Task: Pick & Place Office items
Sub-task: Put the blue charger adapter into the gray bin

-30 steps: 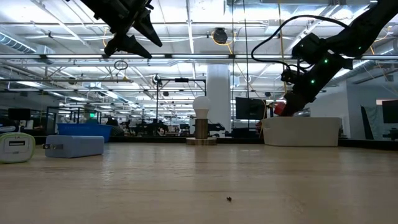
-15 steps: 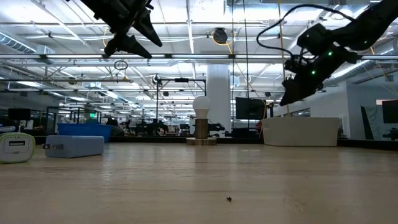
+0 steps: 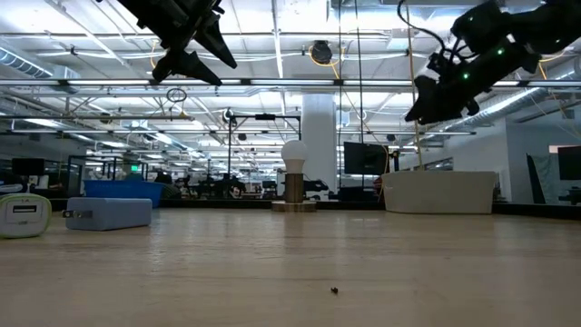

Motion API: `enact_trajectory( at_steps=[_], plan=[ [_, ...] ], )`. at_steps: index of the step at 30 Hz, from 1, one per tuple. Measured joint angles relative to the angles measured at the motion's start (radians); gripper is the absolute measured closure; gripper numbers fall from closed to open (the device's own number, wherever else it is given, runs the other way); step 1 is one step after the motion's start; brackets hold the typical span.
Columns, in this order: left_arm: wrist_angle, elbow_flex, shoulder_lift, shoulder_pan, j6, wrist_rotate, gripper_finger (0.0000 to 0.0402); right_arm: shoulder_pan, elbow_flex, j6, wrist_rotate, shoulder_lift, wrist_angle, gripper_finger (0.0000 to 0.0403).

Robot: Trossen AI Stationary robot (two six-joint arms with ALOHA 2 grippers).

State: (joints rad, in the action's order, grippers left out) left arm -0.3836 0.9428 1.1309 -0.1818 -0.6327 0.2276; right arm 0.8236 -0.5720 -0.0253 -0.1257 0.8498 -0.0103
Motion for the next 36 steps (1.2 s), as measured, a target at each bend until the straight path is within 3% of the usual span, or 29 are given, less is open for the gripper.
enact_trajectory(
  at_steps=[9, 12, 17, 27, 30, 33, 36],
  plan=[
    [0.049, 0.000, 0.000, 0.000, -0.001, 0.000, 0.0183, -0.110, 0.000, -0.219, 0.001, -0.054, -0.074, 0.0151],
    [0.050, 0.000, 0.000, 0.000, 0.000, -0.045, 0.0183, -0.151, 0.000, -0.274, 0.000, -0.060, -0.120, 0.0151],
    [0.119, 0.000, 0.000, 0.007, 0.007, -0.170, 0.0183, -0.218, 0.000, -0.310, 0.001, -0.060, -0.201, 0.0151],
    [0.192, 0.000, 0.000, 0.012, -0.084, -0.143, 0.0183, -0.294, 0.000, -0.360, -0.002, -0.059, -0.300, 0.0151],
    [0.215, 0.000, 0.000, -0.008, -0.104, -0.209, 0.0183, -0.303, 0.000, -0.369, -0.002, -0.060, -0.303, 0.0151],
    [0.129, 0.034, 0.000, -0.017, -0.171, -0.262, 0.0184, -0.302, 0.000, -0.382, -0.002, -0.060, -0.300, 0.0151],
    [-0.122, 0.145, -0.027, 0.016, -0.157, -0.276, 0.0194, -0.302, 0.000, -0.382, -0.002, -0.060, -0.300, 0.0151]
  ],
)
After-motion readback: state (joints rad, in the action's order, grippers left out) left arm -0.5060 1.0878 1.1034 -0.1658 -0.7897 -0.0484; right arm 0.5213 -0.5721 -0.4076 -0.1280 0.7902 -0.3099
